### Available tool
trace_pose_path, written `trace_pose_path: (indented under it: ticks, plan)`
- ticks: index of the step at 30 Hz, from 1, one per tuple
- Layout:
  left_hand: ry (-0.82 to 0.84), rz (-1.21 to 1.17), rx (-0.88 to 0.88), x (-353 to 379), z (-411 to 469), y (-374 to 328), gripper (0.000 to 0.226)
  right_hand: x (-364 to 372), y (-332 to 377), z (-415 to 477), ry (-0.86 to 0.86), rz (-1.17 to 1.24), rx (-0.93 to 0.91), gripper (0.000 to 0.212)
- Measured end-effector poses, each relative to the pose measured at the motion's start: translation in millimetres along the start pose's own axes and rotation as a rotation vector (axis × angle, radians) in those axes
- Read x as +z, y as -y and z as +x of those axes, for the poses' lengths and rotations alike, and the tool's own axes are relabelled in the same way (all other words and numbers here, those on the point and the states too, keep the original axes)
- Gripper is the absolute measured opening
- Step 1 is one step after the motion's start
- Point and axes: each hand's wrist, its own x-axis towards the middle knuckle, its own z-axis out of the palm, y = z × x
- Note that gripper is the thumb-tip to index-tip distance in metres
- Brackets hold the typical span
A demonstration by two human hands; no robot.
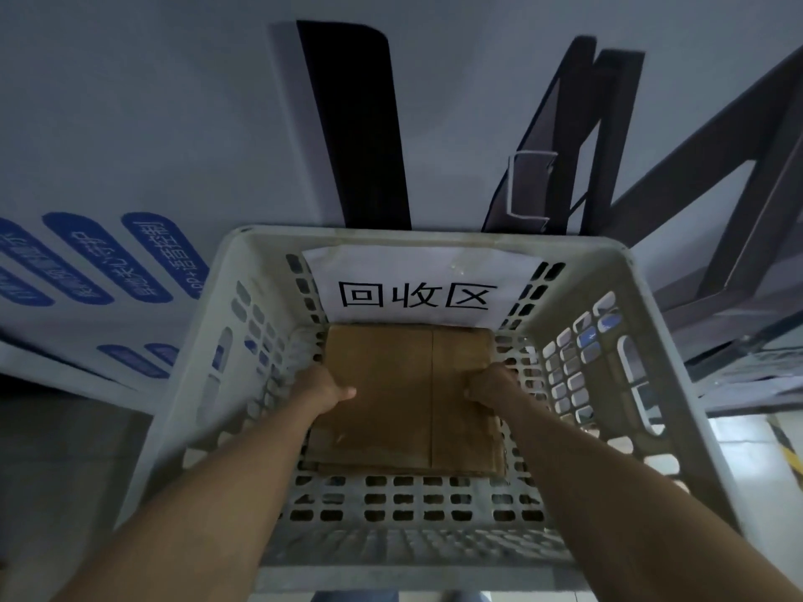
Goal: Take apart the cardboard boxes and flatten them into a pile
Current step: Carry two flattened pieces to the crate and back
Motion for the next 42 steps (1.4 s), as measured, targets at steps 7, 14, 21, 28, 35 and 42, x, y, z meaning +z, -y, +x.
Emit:
trace_pose_path:
  ticks: [7,14,21,28,35,42]
  plan:
    - [-0.033,0.179,0.076,-20,-27,-23,0.058,-25,3,-44,-0.094,-0.118,-0.164,0.029]
    - [-0.188,0.191,0.234,-63,-81,-56,0.032,-86,27,-110,-0.211,-0.073,-0.242,0.007]
    - [-0.316,0.153,0.514,-102,-177,-87,0.028,-131,56,-199,-0.329,-0.356,-0.567,0.007]
    - [-0.618,0.242,0.657,-144,-310,-58,0.023,-141,64,-309,-0.616,-0.617,-0.882,0.034]
    - [-0.929,0.495,0.559,-166,-406,13,0.036,-113,74,-418,-0.852,-0.729,-1.111,0.043]
    - [-1.184,0.51,0.525,-183,-487,118,0.045,-47,97,-525,-1.008,-0.693,-1.254,0.046]
